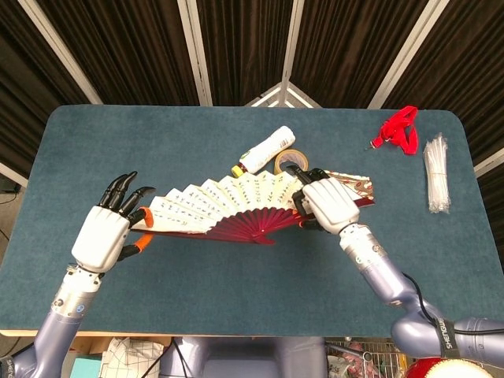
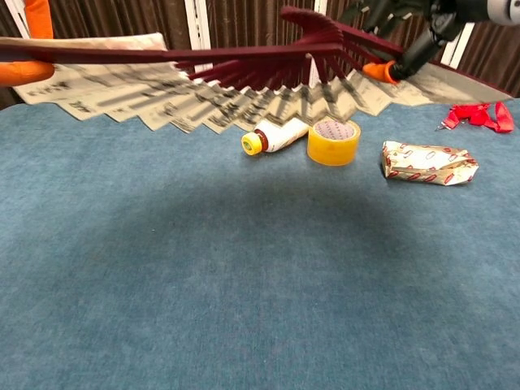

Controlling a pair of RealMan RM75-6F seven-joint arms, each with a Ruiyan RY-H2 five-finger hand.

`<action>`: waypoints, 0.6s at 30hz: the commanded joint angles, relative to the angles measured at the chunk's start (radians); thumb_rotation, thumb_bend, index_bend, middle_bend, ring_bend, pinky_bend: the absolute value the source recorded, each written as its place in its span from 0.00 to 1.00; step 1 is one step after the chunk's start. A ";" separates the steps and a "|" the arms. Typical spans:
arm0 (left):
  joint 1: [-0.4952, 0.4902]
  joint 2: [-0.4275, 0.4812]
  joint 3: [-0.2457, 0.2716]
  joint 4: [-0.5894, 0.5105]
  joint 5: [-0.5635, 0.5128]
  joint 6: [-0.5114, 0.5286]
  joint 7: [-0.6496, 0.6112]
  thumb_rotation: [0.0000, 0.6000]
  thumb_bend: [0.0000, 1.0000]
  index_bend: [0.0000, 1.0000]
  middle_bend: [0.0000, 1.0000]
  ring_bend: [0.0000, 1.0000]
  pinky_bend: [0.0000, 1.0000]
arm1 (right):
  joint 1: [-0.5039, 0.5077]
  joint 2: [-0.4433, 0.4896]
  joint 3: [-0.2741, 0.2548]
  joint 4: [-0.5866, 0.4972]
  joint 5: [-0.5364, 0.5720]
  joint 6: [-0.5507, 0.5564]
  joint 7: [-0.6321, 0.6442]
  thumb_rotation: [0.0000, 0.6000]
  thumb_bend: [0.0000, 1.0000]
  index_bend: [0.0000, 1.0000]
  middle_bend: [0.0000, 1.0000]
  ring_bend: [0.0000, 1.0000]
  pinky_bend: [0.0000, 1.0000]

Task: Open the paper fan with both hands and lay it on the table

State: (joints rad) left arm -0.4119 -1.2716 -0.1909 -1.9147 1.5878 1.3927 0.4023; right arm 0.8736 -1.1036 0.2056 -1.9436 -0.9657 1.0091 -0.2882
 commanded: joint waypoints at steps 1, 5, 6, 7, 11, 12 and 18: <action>-0.009 -0.021 -0.010 0.025 0.004 0.008 0.039 1.00 0.38 0.55 0.20 0.00 0.10 | 0.007 0.000 -0.038 0.023 0.010 -0.027 -0.066 1.00 0.46 0.48 0.10 0.16 0.14; -0.015 -0.043 -0.010 0.043 0.010 0.014 0.074 1.00 0.29 0.34 0.12 0.00 0.10 | 0.031 0.013 -0.090 0.013 0.103 -0.073 -0.182 1.00 0.27 0.11 0.05 0.09 0.09; -0.015 -0.047 -0.007 0.043 0.011 0.013 0.082 1.00 0.27 0.29 0.09 0.00 0.09 | 0.042 0.016 -0.105 0.006 0.137 -0.080 -0.223 1.00 0.23 0.07 0.05 0.09 0.09; -0.015 -0.047 -0.005 0.040 0.012 0.012 0.084 1.00 0.25 0.23 0.07 0.00 0.09 | 0.049 0.015 -0.115 0.002 0.155 -0.078 -0.250 1.00 0.20 0.04 0.05 0.09 0.09; -0.011 -0.025 0.005 0.000 0.023 0.011 0.087 1.00 0.23 0.11 0.02 0.00 0.09 | 0.065 0.005 -0.152 -0.016 0.205 -0.052 -0.350 1.00 0.12 0.00 0.02 0.07 0.08; -0.009 -0.016 0.006 -0.013 0.027 0.014 0.088 1.00 0.23 0.10 0.02 0.00 0.09 | 0.068 0.007 -0.163 -0.024 0.215 -0.052 -0.370 1.00 0.11 0.00 0.01 0.06 0.07; 0.021 0.077 0.014 -0.115 0.050 0.039 0.096 1.00 0.23 0.10 0.00 0.00 0.08 | 0.105 0.051 -0.275 -0.079 0.302 -0.040 -0.572 1.00 0.11 0.00 0.00 0.06 0.07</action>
State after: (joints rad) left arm -0.4043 -1.2226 -0.1805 -2.0018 1.6279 1.4195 0.4946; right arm 0.9571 -1.0732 -0.0116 -1.9956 -0.7055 0.9573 -0.7780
